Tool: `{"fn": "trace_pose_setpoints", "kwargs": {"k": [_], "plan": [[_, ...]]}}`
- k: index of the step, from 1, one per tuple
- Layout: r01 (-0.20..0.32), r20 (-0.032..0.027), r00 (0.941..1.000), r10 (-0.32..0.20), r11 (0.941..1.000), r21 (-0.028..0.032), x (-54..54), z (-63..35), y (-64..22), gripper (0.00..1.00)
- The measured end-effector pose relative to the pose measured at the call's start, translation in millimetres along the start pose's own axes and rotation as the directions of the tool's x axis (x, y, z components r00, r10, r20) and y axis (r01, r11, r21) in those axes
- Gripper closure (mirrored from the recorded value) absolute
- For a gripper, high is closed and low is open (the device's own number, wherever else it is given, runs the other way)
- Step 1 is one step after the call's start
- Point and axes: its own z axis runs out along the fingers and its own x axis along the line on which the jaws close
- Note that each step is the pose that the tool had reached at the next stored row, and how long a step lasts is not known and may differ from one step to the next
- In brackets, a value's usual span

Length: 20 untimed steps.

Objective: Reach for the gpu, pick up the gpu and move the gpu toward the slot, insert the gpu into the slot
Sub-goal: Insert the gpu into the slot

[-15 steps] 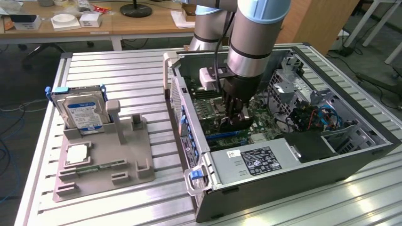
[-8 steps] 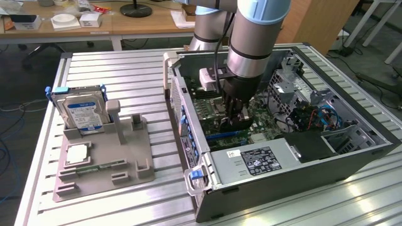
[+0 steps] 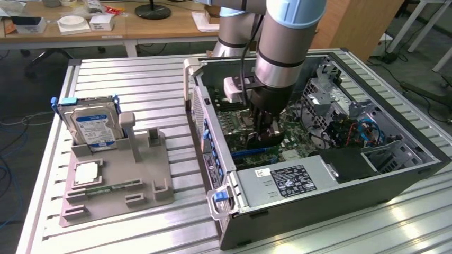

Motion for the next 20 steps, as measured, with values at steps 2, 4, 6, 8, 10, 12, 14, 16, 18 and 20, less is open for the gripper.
{"fn": "trace_pose_setpoints", "kwargs": {"k": [2, 4, 6, 8, 10, 12, 14, 16, 18, 20], "plan": [[0.000, 0.0000, 1.0000, 0.000, 1.0000, 0.0000, 0.0, 0.4, 0.3, 0.74], [0.000, 0.0003, 1.0000, 0.000, 1.0000, 0.0002, 0.0, 1.4, 0.3, 0.74], [0.000, 0.0000, 1.0000, 0.000, 1.0000, 0.0000, 0.1, 2.5, 0.4, 0.74], [0.000, -0.0003, 1.0000, 0.000, 1.0000, -0.0001, 0.1, 3.2, 0.5, 0.74], [0.000, -0.0002, 1.0000, 0.000, 1.0000, -0.0001, 0.1, 3.6, 0.5, 0.74], [0.000, 0.0000, 1.0000, 0.000, 1.0000, 0.0000, 0.1, 4.1, 0.7, 0.74], [0.000, -0.0001, 1.0000, 0.000, 1.0000, 0.0000, 0.2, 4.5, 1.1, 0.74], [0.000, -0.0001, 1.0000, 0.000, 1.0000, 0.0000, 0.2, 4.8, 1.8, 0.74], [0.000, 0.0000, 1.0000, 0.000, 1.0000, 0.0000, 0.2, 5.3, 2.2, 0.74], [0.000, 0.0000, 1.0000, 0.000, 1.0000, 0.0000, 0.2, 5.8, 2.6, 0.74]]}}
